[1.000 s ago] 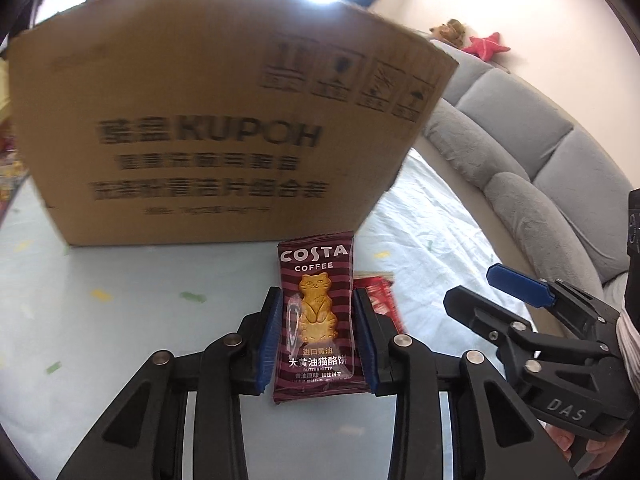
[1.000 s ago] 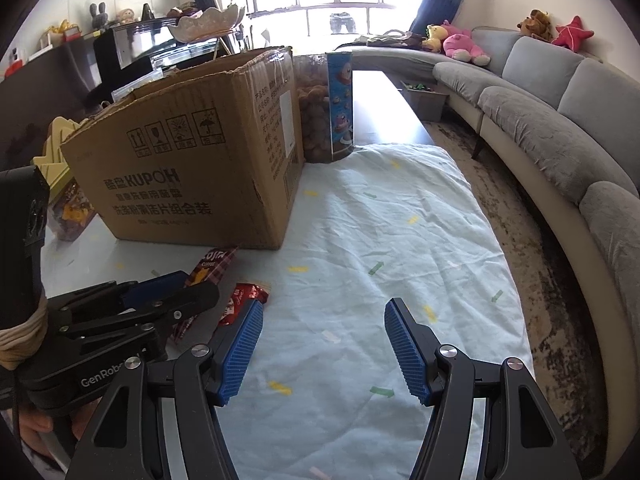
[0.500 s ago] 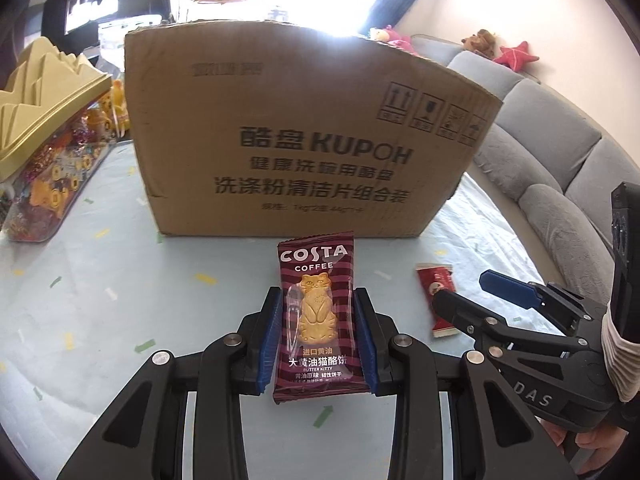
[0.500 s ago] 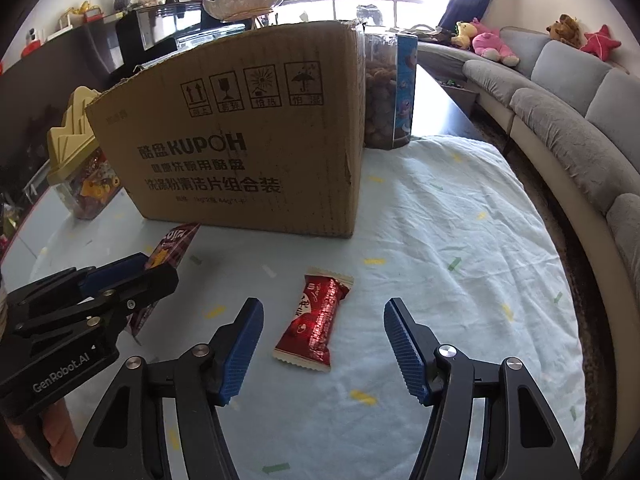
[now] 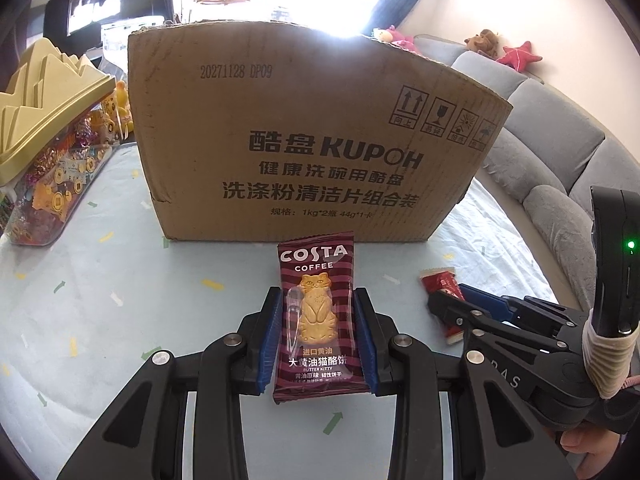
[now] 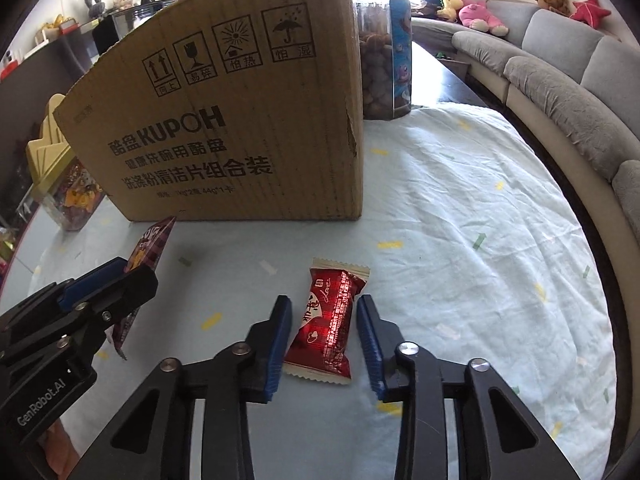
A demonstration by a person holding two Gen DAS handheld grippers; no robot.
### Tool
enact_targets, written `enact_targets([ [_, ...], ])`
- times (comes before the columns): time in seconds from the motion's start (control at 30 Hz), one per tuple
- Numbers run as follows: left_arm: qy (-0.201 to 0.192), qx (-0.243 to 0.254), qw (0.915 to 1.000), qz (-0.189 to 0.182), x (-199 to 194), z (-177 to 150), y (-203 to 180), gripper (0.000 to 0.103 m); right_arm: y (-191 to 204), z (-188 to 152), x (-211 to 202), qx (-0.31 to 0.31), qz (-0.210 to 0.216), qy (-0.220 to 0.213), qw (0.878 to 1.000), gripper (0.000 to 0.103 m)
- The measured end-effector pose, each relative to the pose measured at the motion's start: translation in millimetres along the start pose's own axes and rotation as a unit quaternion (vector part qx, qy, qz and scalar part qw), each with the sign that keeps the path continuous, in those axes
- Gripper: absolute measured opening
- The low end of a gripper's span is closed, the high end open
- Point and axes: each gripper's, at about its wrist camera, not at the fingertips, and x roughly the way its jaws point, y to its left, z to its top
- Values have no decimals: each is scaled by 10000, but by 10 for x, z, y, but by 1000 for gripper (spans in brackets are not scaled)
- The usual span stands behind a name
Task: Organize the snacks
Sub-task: 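Grasp the Costa biscuit pack with the left gripper while the right grasps the red chocolate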
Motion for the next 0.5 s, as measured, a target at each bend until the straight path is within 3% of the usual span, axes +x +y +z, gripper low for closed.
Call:
enact_targets([
  [0.3,-145,-2,9999,-4,-189,3,15,35,73,-8,-153,-24,74,-114,9999,23],
  [0.4,-215,7,9998,-13,-280,-2,17,35,103,-14,-237,-63,129,-161,9998,12],
  [0.5,-267,1,9996,10,-352,-31,21,35,142,-24,-259,-146,76,-121,9998,12],
])
